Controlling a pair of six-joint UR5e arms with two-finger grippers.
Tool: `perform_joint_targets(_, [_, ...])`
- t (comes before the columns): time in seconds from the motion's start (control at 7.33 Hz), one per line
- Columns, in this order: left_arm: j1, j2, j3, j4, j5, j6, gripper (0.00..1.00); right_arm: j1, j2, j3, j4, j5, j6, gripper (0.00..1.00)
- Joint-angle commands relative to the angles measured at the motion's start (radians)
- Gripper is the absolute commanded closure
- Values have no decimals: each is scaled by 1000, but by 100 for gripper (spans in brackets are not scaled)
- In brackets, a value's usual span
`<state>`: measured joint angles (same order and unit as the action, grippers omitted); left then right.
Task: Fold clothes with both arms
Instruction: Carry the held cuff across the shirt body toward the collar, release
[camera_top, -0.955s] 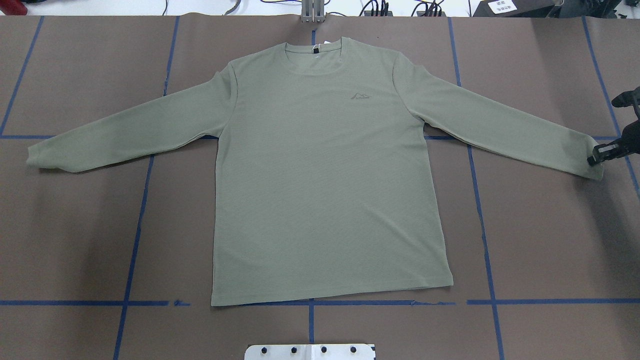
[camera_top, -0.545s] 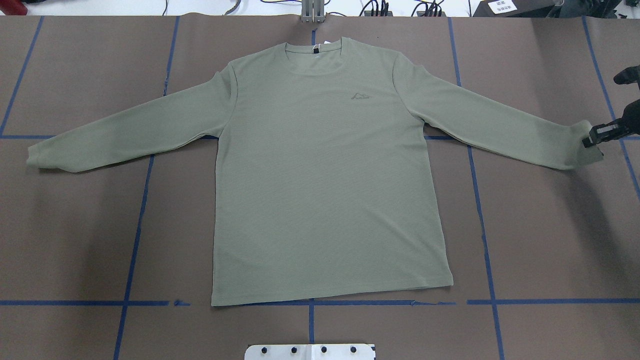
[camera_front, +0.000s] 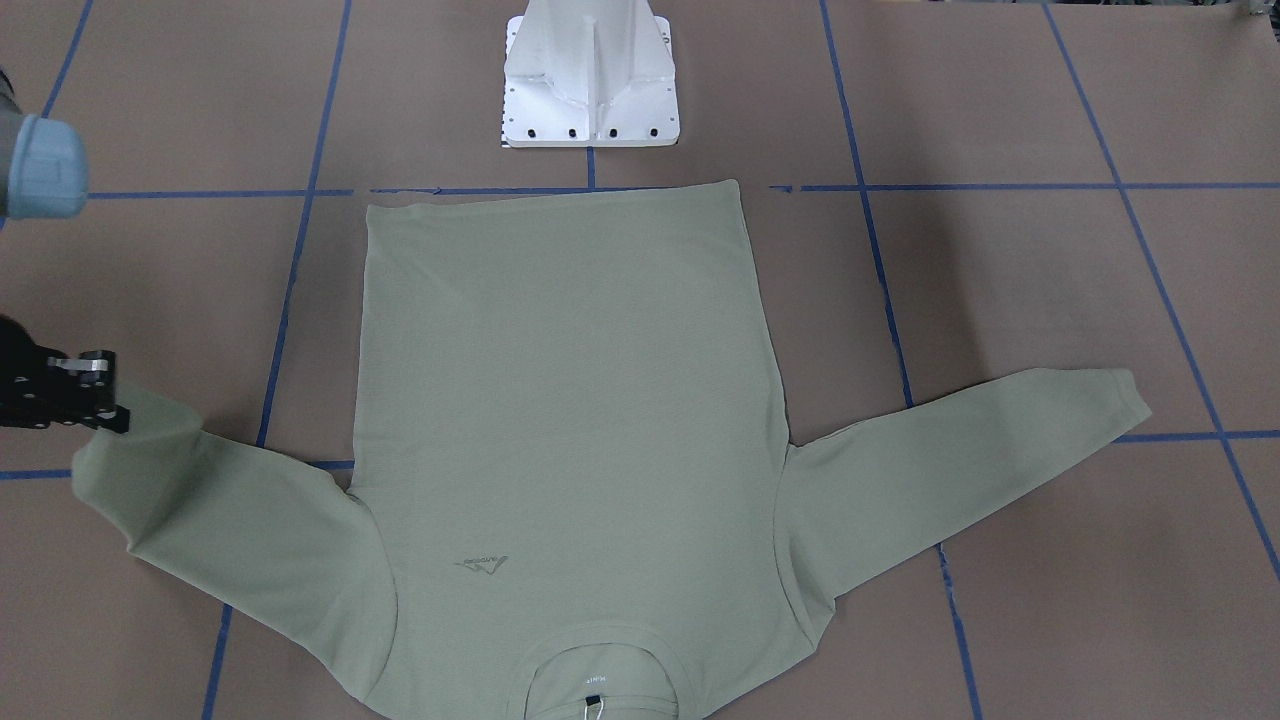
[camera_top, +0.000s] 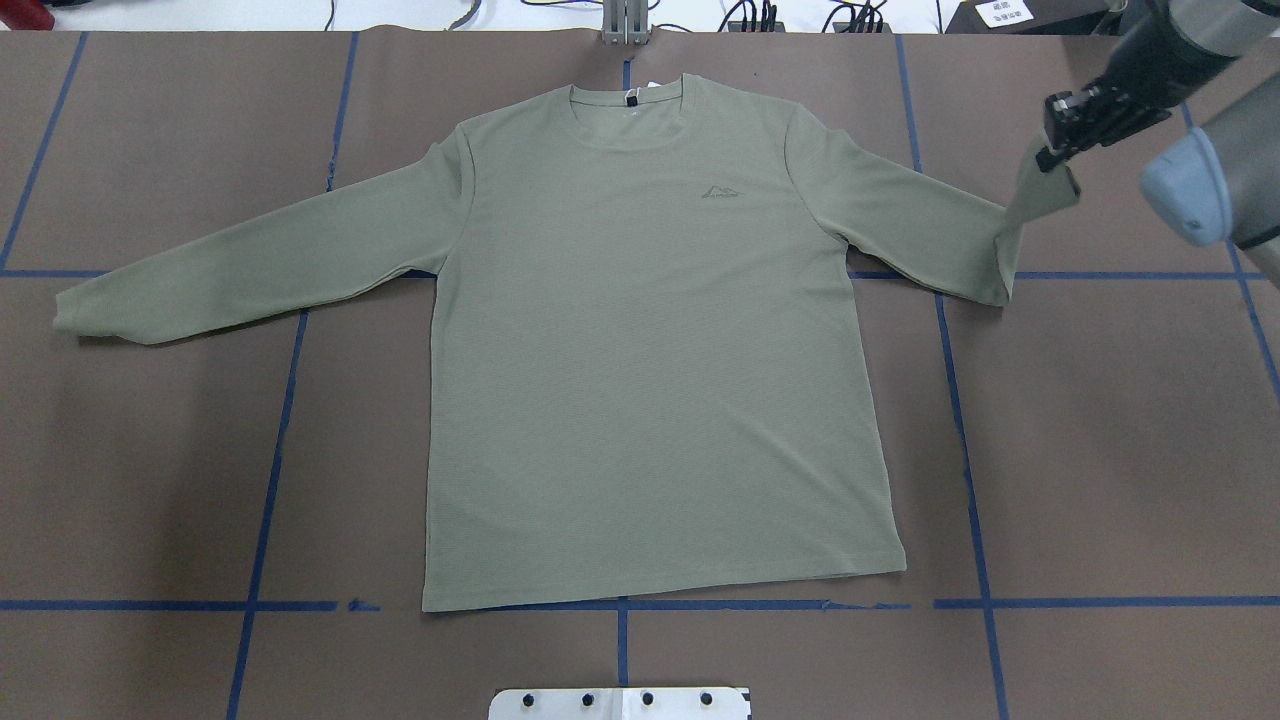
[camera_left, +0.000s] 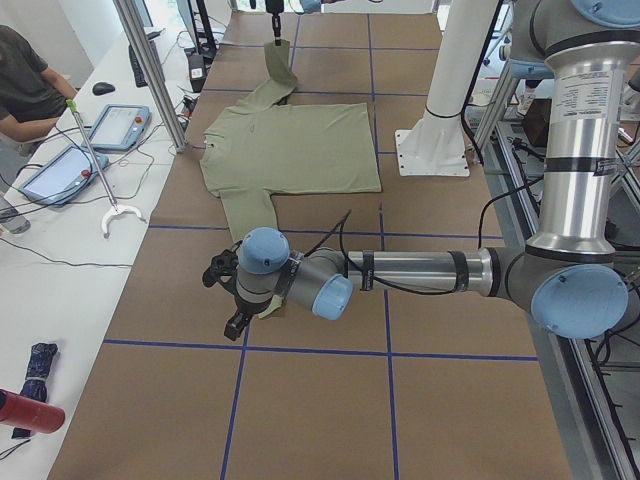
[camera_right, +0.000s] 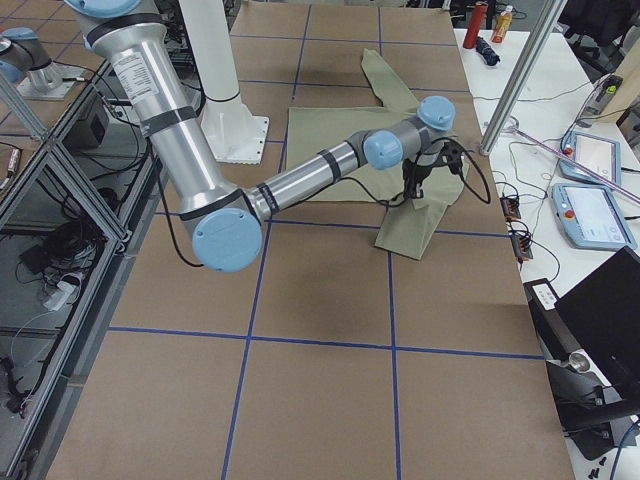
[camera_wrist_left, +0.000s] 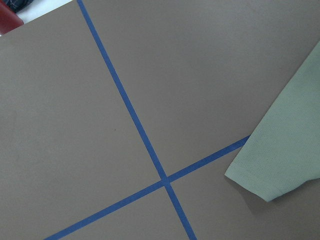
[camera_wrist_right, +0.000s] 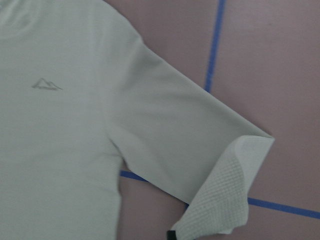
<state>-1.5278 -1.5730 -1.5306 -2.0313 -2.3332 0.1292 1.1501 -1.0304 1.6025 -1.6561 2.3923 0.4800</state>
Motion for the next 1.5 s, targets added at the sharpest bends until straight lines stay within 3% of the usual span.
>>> perform_joint_targets(0.0, [0, -1, 50, -39, 0, 0, 0, -113, 279, -184, 64, -7, 185, 100])
perform_joint_targets(0.27, [0, -1, 109, -121, 0, -5, 0, -224, 454, -356, 278, -53, 383, 100])
perform_joint_targets(0.41, [0, -1, 103, -121, 0, -5, 0, -293, 546, -454, 347, -147, 441, 100])
perform_joint_targets(0.68, [0, -1, 101, -121, 0, -6, 0, -415, 598, -574, 540, -319, 470, 100])
perform_joint_targets(0.82, [0, -1, 99, -121, 0, -6, 0, -481, 608, -613, 643, -443, 474, 100])
perform_joint_targets(1.23, [0, -1, 95, -119, 0, -6, 0, -544, 627, -619, 671, -513, 508, 100])
perform_joint_targets(1.36, [0, -1, 93, -119, 0, -6, 0, -573, 645, -636, 709, -548, 508, 87])
